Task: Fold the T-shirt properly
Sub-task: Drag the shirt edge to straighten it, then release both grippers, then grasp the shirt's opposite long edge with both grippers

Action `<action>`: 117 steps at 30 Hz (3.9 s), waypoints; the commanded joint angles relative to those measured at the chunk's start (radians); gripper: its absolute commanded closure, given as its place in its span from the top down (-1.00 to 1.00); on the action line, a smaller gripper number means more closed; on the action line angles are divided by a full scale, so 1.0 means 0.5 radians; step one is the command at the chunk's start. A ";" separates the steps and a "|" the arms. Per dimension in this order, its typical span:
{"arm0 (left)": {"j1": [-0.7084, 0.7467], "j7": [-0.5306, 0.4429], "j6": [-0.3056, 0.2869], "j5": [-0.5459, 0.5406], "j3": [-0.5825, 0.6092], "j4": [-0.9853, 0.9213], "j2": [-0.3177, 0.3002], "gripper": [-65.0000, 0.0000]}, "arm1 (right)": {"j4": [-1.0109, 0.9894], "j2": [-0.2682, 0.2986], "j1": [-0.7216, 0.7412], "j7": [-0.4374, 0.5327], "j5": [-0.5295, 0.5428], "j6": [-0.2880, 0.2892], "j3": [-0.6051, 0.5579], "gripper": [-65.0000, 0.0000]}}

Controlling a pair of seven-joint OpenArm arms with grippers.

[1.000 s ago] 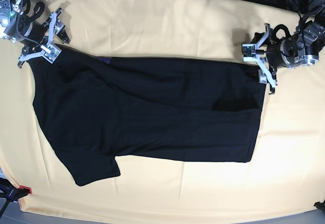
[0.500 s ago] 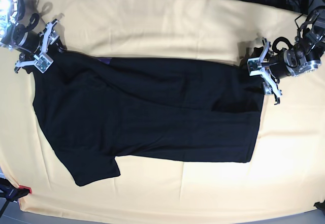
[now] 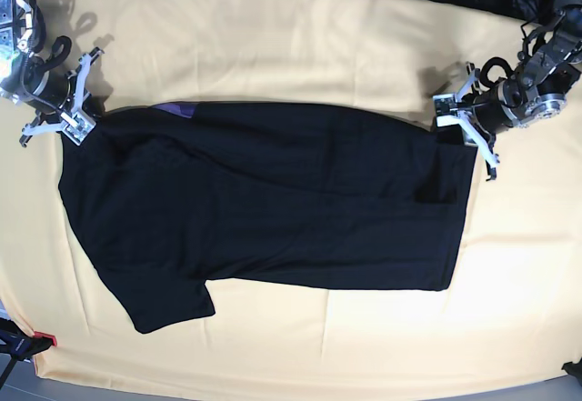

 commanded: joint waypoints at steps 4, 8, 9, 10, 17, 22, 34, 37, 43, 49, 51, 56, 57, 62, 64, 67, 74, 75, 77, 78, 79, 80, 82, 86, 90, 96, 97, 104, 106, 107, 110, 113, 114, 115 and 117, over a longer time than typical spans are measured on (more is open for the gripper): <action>-0.027 -0.022 0.029 -0.014 -0.016 0.136 -0.139 -1.00 | 0.139 0.114 -0.014 -0.094 0.123 -0.003 0.021 -1.00; -0.027 -0.024 -0.057 -0.131 -0.016 0.194 -0.255 -1.00 | 0.213 0.227 -0.095 -0.215 0.221 -0.003 0.021 -1.00; -0.027 -0.024 -0.113 -0.148 -0.016 0.200 -0.277 -1.00 | 0.219 0.246 -0.121 -0.217 0.220 -0.003 0.021 -1.00; -0.027 -0.024 -0.174 -0.167 -0.016 0.204 -0.294 -1.00 | 0.222 0.262 -0.140 -0.217 0.220 -0.003 0.021 -1.00; -0.021 -0.031 -0.495 -0.298 -0.016 0.227 -0.391 -1.00 | 0.224 0.278 -0.280 -0.220 0.214 -0.003 0.026 -1.00; -0.016 -0.031 -0.679 -0.464 -0.016 0.323 -0.468 -1.00 | 0.288 0.278 -0.449 -0.294 0.214 -0.003 0.026 -1.00; 0.246 -0.023 -0.679 -0.406 -0.016 0.444 -0.574 -1.00 | 0.471 0.277 -0.771 -0.329 -0.008 -0.016 0.027 -1.00; 0.306 -0.024 -0.679 -0.295 -0.016 0.444 -0.581 -1.00 | 0.471 0.278 -0.771 -0.330 -0.050 -0.037 0.027 -1.00; 0.316 -0.024 -0.679 -0.287 -0.016 0.445 -0.616 -1.00 | 0.472 0.283 -0.847 -0.347 -0.050 -0.008 0.027 -1.00; 0.317 -0.024 -0.679 -0.462 -0.016 0.463 -0.708 -1.00 | 0.472 0.284 -0.986 -0.406 -0.061 -0.003 0.027 -1.00; 0.336 -0.024 -0.679 -0.505 -0.016 0.491 -0.743 -1.00 | 0.472 0.283 -1.018 -0.407 -0.069 -0.003 0.027 -1.00; 0.449 -0.023 -0.679 -0.504 -0.016 0.558 -0.816 -1.00 | 0.472 0.283 -1.025 -0.414 -0.097 -0.003 0.027 -1.00; 0.464 -0.023 -0.679 -0.504 -0.016 0.561 -0.816 -1.00 | 0.472 0.283 -1.025 -0.413 -0.097 -0.003 0.027 -1.00; 0.482 -0.005 -0.679 -0.505 -0.016 0.562 -0.812 -0.89 | 0.472 0.283 -1.025 -0.412 -0.095 -0.003 0.027 -0.78; 0.481 0.068 -0.679 -0.539 -0.016 0.562 -0.811 -0.50 | 0.472 0.283 -1.025 -0.412 -0.095 -0.034 0.027 -0.19; 0.481 0.240 -0.679 -0.710 -0.016 0.562 -0.811 0.08 | 0.473 0.283 -1.025 -0.420 -0.095 -0.060 0.027 0.18; 0.481 0.592 -0.679 -0.822 -0.016 0.698 -0.813 0.11 | 0.662 0.282 -1.026 -0.562 -0.094 -0.153 0.040 0.18; 0.481 0.626 -0.679 -0.822 -0.016 0.724 -0.817 0.11 | 0.715 0.282 -1.025 -0.594 -0.080 -0.172 0.049 0.18; 0.481 0.698 -0.679 -0.829 -0.016 0.775 -0.825 0.11 | 0.813 0.283 -1.026 -0.700 0.004 -0.201 0.098 0.18; 0.480 0.736 -0.679 -0.845 -0.016 0.806 -0.834 0.11 | 0.855 0.282 -1.026 -0.745 0.060 -0.203 0.133 0.18; 0.473 0.779 -0.671 -0.868 -0.016 0.836 -0.844 0.11 | 0.889 0.282 -1.026 -0.774 0.108 -0.201 0.175 0.18; 0.459 0.819 -0.602 -0.878 -0.017 0.864 -0.848 0.11 | 0.909 0.282 -1.026 -0.783 0.137 -0.201 0.224 0.18; 0.403 0.869 -0.397 -0.883 -0.017 0.903 -0.849 0.11 | 0.916 0.282 -1.025 -0.764 0.170 -0.202 0.340 0.18; 0.217 0.976 0.075 -1.015 -0.018 0.893 -0.786 0.11 | 0.916 0.282 -1.025 -0.566 0.169 -0.333 0.568 0.18; -0.004 0.986 0.363 -1.057 -0.026 0.764 -0.621 0.11 | 0.916 0.282 -1.018 -0.415 0.169 -0.491 0.683 0.18; -0.185 0.975 0.500 -1.212 -0.286 0.230 -0.203 0.11 | 0.813 0.276 -0.907 -0.392 0.169 -0.510 0.682 0.18; -0.201 0.969 0.477 -1.294 -0.392 0.107 -0.111 0.11 | 0.783 0.276 -0.883 -0.388 0.169 -0.510 0.682 0.18; -0.403 1.218 -0.125 -2.244 -1.155 -0.923 0.435 0.11 | 0.585 0.276 -0.720 -0.363 0.254 -0.506 0.682 0.18; -0.468 1.276 -0.228 -2.409 -1.169 -1.205 0.495 0.11 | 0.546 0.276 -0.674 -0.362 0.291 -0.472 0.682 0.18; -0.492 1.300 -0.301 -2.457 -1.168 -1.327 0.529 0.11 | 0.533 0.276 -0.649 -0.363 0.315 -0.452 0.682 0.18; -0.528 1.353 -0.464 -2.570 -1.168 -1.581 0.626 0.11 | 0.523 0.277 -0.601 -0.361 0.342 -0.441 0.682 0.18; -0.526 1.358 -0.513 -2.613 -1.168 -1.656 0.712 0.11 | 0.523 0.276 -0.563 -0.362 0.379 -0.436 0.682 0.18; -0.526 1.373 -0.513 -2.613 -1.168 -1.656 0.743 0.11 | 0.523 0.276 -0.549 -0.362 0.379 -0.436 0.681 0.18; -0.527 1.398 -0.513 -2.614 -1.168 -1.656 0.773 0.11 | 0.523 0.276 -0.543 -0.362 0.378 -0.442 0.681 0.18; -0.527 1.453 -0.542 -2.641 -1.163 -1.656 0.832 0.11 | 0.523 0.275 -0.545 -0.357 0.380 -0.447 0.681 0.18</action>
